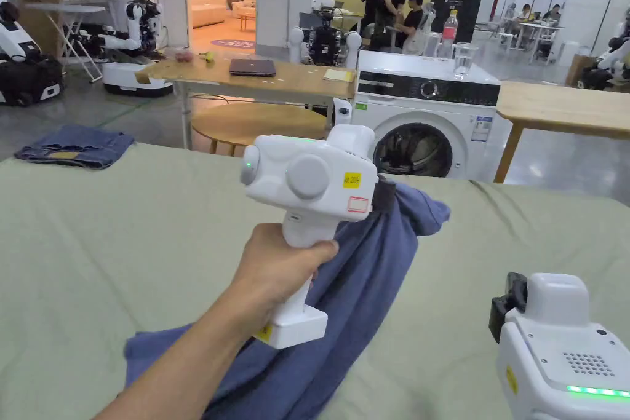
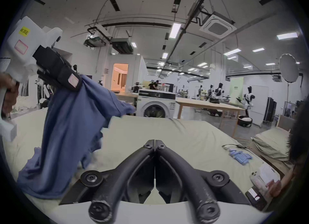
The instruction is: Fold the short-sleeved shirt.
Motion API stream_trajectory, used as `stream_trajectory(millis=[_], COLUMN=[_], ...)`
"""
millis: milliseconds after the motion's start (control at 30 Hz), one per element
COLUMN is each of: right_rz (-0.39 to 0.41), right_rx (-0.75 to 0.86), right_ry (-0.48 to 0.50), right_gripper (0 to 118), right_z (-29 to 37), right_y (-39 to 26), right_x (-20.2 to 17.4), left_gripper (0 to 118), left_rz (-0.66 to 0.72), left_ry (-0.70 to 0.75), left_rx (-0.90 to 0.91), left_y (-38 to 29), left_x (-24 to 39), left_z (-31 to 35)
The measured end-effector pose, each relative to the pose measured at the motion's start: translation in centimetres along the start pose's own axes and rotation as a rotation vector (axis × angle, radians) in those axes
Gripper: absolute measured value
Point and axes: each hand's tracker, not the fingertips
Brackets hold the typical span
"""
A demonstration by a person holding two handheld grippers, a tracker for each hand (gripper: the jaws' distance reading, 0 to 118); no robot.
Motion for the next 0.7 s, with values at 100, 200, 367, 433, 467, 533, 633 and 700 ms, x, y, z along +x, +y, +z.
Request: stream_trajectory(millis=[100, 200, 367, 433, 467, 533, 633, 700], right_rz=[0.0, 0.001, -0.009, -0.015, -0.018, -0.024, -0.031, -0.032], right_rx=[-0.007, -0.021, -0.058, -0.073, -0.08, -0.088, -0.09, -0.085], right_ry=[-0.045, -0.082, -0.118, -0.119, -0.118, -0.112, -0.094, -0.08], right_gripper=[0, 0, 0, 0, 0, 0, 0, 0], right_z=[0.8, 1.4, 1.8, 1.7, 1.7, 1.7, 1.6, 1.5], right_y=[-0.4, -1.0, -2.1, -2.5, -2.6, -2.6, -2.5, -2.2], right_x=[2.5, 4.4, 6.2, 6.4, 6.4, 6.2, 5.5, 4.9], left_gripper=[2, 2, 24, 50, 52, 52, 52, 51], left_rz=[-0.028, -0.049, -0.007, 0.007, 0.012, 0.022, 0.015, 0.02], left_ry=[-0.08, -0.122, -0.142, -0.143, -0.147, -0.142, -0.125, -0.102], left_rx=[-0.062, -0.13, -0.211, -0.229, -0.237, -0.231, -0.186, -0.15], left_y=[-2.0, -4.7, -8.7, -9.5, -9.7, -9.9, -9.5, -9.4], left_x=[3.6, 6.0, 6.9, 6.7, 6.5, 6.2, 5.6, 4.8], left_z=[-3.5, -6.3, -9.1, -9.4, -9.4, -8.7, -6.6, -5.0])
